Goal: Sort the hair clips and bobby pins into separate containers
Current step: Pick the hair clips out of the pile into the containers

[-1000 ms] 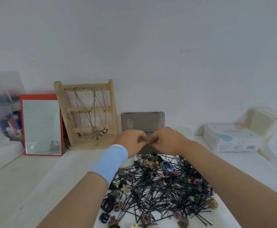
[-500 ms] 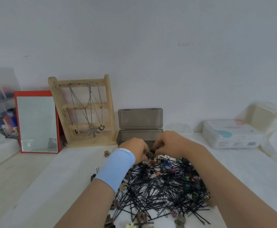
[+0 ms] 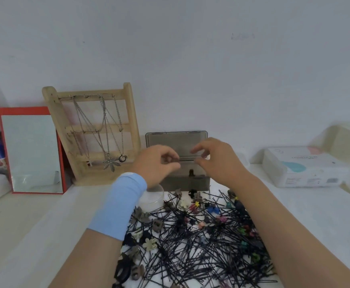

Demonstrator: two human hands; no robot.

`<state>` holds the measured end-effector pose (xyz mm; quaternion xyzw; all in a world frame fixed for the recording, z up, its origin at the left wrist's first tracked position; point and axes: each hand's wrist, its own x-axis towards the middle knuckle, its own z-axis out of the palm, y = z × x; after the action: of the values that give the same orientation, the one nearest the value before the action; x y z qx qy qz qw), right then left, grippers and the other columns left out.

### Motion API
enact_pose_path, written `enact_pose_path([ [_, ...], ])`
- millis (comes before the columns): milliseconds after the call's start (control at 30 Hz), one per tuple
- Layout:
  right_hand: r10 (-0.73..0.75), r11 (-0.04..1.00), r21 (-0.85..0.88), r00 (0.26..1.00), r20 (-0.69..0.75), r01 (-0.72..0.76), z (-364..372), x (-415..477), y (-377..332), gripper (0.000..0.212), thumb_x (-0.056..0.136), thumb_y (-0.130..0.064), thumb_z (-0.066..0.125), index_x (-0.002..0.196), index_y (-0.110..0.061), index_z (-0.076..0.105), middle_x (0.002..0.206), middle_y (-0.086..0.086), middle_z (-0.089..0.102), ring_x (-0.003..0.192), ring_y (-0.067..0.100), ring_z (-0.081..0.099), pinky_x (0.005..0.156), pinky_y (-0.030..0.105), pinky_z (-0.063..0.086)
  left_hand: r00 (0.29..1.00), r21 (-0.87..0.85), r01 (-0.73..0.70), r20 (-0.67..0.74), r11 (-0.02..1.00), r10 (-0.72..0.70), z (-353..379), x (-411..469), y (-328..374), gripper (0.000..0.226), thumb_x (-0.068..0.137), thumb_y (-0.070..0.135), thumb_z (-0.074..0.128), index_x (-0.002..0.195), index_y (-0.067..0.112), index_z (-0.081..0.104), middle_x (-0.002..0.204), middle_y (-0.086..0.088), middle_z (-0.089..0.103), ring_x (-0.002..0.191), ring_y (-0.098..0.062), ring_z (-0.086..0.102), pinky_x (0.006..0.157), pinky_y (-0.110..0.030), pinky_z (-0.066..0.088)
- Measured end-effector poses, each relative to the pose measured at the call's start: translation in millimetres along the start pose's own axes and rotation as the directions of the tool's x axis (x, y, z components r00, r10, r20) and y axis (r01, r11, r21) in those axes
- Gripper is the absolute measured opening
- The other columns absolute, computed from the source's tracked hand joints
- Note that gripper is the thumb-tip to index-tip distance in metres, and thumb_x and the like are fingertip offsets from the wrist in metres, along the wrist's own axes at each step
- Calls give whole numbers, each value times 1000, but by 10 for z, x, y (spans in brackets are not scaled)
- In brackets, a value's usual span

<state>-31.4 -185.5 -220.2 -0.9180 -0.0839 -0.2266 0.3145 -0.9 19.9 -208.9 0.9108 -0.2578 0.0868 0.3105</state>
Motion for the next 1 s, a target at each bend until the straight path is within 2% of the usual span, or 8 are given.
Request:
enact_pose_path([
  [67,-25,999,-23,998,65,27,-91,9,-30,21,84,-12,70,83,-33,73,79,-23,60,72,-11,57,62,3,38,999,-4,35,-38,999,-35,-15,80,-35,13,84,33,73,96,32,66,92,19,63,83,8,53,72,-13,41],
  [167,22,989,-138,898,440,44,-154,-40,-87,19,79,-15,75,84,-33,78,77,-23,68,65,-17,59,54,3,44,997,64,83,-14,994,-82,44,110,-60,32,85,32,73,115,31,60,102,15,61,81,4,52,79,-22,43],
  [267,114,964,-260,799,591,54,-63,-114,-155,26,78,-18,79,101,-29,77,87,-16,73,55,1,68,64,25,60,1000,91,23,-11,996,-22,111,37,-34,25,85,32,72,107,35,61,98,17,59,80,4,52,80,-24,46],
  [367,77,842,-486,840,537,234,42,-149,-214,27,78,-28,79,105,-31,75,90,-10,73,73,13,68,67,30,57,979,150,-9,203,989,-22,142,-78,43,8,83,33,73,84,39,67,84,23,62,79,6,56,72,-22,47],
  [533,80,786,-552,839,538,279,80,-209,-219,24,77,-28,77,69,-26,55,65,-11,52,70,18,59,50,22,35,891,345,-130,453,930,-43,311,-208,176,27,85,40,69,112,36,72,101,16,66,86,-10,59,70,-25,43],
  [667,105,892,-422,832,544,164,-96,-177,-219,14,78,-28,78,93,-26,78,87,-14,72,81,9,65,74,30,56,900,333,-119,435,935,-40,335,-207,181,18,86,33,70,104,34,75,105,13,68,91,-12,63,72,-25,43],
  [833,68,973,-231,958,280,-1,-316,-67,-97,8,84,-30,71,82,-37,73,79,-18,66,78,3,61,65,22,46,944,192,-42,329,981,-24,176,-159,136,6,88,27,69,84,31,72,83,20,65,80,0,60,78,-26,51],
  [1000,73,968,-246,993,98,-47,-207,-86,-90,24,90,-42,66,113,-37,69,97,-17,69,95,8,62,85,31,50,933,186,-42,358,982,-28,120,-169,79,16,86,30,72,100,37,73,92,22,69,79,8,58,73,-15,42],
])
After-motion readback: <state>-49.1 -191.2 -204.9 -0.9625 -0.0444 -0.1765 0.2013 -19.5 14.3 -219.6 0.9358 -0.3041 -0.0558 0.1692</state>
